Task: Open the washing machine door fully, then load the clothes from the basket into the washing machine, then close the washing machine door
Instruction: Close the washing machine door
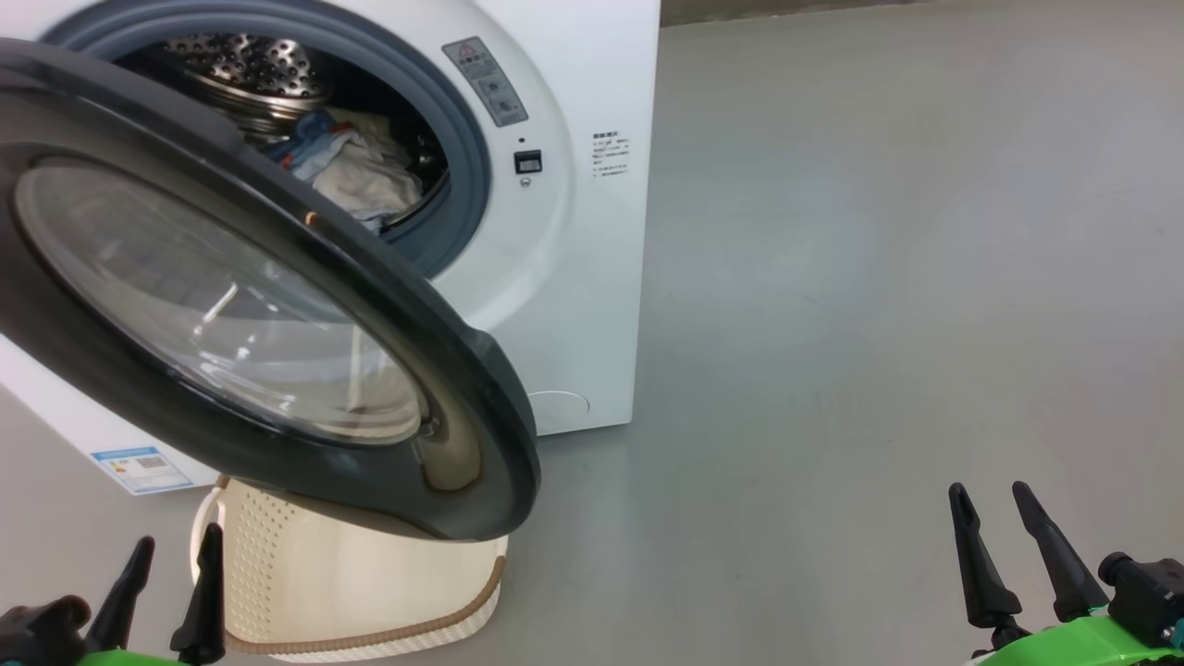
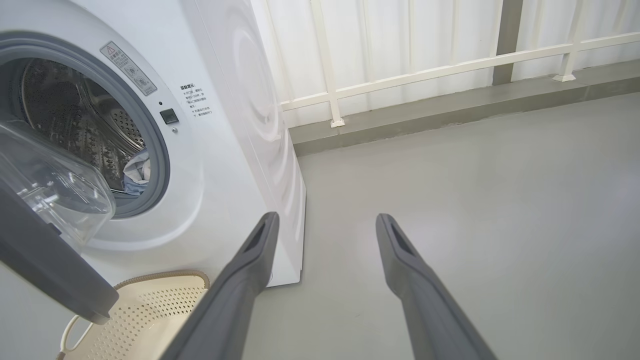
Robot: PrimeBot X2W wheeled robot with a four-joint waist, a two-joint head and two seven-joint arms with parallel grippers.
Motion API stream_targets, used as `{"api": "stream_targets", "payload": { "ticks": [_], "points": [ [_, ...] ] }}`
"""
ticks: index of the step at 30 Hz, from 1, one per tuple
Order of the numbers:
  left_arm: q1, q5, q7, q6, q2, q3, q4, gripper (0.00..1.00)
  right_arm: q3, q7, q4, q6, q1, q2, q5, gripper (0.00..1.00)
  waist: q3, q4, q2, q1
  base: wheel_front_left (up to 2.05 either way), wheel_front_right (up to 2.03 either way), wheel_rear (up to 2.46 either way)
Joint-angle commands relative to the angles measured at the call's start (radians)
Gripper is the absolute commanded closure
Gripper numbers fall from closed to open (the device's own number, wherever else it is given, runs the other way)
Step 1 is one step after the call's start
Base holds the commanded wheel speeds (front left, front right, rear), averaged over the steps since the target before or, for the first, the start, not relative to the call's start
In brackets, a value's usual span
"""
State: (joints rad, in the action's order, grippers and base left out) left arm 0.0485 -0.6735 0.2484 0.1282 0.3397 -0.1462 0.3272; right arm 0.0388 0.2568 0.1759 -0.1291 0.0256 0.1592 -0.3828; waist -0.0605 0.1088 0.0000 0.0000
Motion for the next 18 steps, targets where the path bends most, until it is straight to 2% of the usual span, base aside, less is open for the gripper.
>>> {"api": "stream_targets", "payload": {
  "ticks": [1, 8, 18],
  "points": [
    [0.009, 0.043, 0.013, 0.003, 0.012, 0.064, -0.041, 0.00, -0.018, 0.005, -0.028, -0.002, -0.010, 0.012, -0.007, 0.00, -0.002, 0.006, 0.0000, 0.0000, 0.00, 0.00, 0.00],
    [-0.051, 0.208, 0.013, 0.003, -0.085, 0.193, -0.138, 0.00, -0.026, 0.005, -0.028, -0.002, -0.016, 0.012, -0.008, 0.00, 0.003, 0.020, 0.0000, 0.0000, 0.00, 0.00, 0.00],
    [-0.115, 0.324, 0.013, 0.003, -0.162, 0.251, -0.162, 0.00, -0.039, 0.005, -0.025, -0.002, -0.021, 0.004, -0.006, 0.00, -0.001, 0.015, 0.0000, 0.0000, 0.00, 0.00, 0.00]
  ]
}}
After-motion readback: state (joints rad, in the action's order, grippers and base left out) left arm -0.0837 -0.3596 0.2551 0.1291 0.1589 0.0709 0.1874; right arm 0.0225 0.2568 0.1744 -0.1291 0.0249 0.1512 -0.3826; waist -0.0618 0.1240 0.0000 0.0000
